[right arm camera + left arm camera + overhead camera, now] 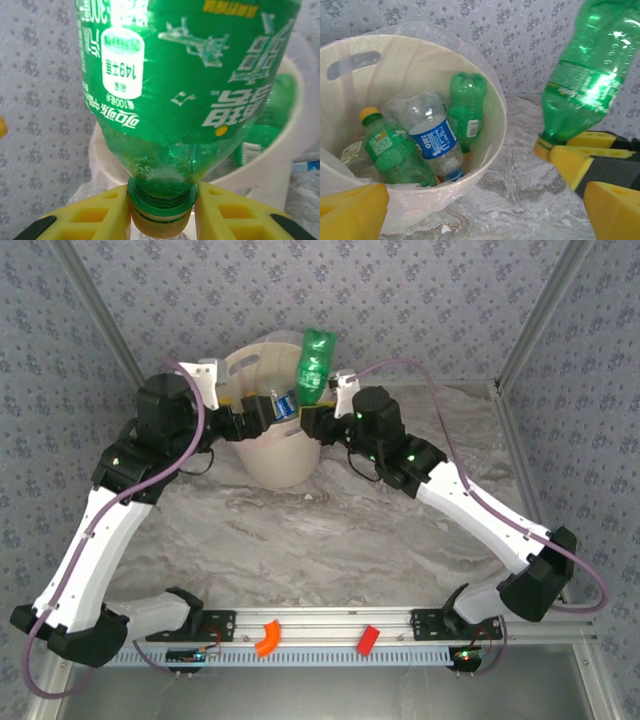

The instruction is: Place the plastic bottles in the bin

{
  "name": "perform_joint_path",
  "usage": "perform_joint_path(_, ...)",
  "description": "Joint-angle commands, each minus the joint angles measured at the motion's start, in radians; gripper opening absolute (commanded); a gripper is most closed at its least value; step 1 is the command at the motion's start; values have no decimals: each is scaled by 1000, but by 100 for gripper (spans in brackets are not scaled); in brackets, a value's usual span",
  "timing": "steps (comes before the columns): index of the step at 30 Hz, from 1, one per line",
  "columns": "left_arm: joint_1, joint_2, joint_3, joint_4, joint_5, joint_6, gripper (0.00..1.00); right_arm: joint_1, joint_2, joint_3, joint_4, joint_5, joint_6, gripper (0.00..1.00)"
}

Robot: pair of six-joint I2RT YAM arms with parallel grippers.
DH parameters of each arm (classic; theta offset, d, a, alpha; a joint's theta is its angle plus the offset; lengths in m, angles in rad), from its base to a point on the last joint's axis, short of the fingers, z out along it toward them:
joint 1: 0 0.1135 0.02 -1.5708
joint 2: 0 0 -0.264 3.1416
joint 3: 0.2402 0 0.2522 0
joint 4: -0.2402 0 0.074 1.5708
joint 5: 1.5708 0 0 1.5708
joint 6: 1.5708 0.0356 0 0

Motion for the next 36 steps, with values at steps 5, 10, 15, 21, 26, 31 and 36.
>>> perform_joint_path(5, 2, 103, 136, 21, 149, 46, 94, 86, 32, 87, -73, -38, -115, 35)
perform_joint_path(10, 3, 161, 184, 10, 193, 55, 89, 110, 32, 87, -87, -54, -134, 35)
perform_joint_path(15, 12, 189, 214, 7, 189, 72, 86, 121, 28, 81, -91, -65, -152, 36)
perform_joint_path(21, 39, 241, 302, -64, 185, 100, 81, 122, 28, 69, -92, -74, -157, 36)
perform_joint_path(26, 49, 282, 372, -104, 199, 126, 81, 124, 25, 55, -91, -85, -161, 36)
perform_joint_path(31, 52, 308, 395, -110, 216, 132, 67, 124, 15, 44, -93, -80, -162, 37)
perform_joint_path(36, 53, 317, 393, -91, 218, 132, 56, 121, 3, 29, -87, -65, -162, 49)
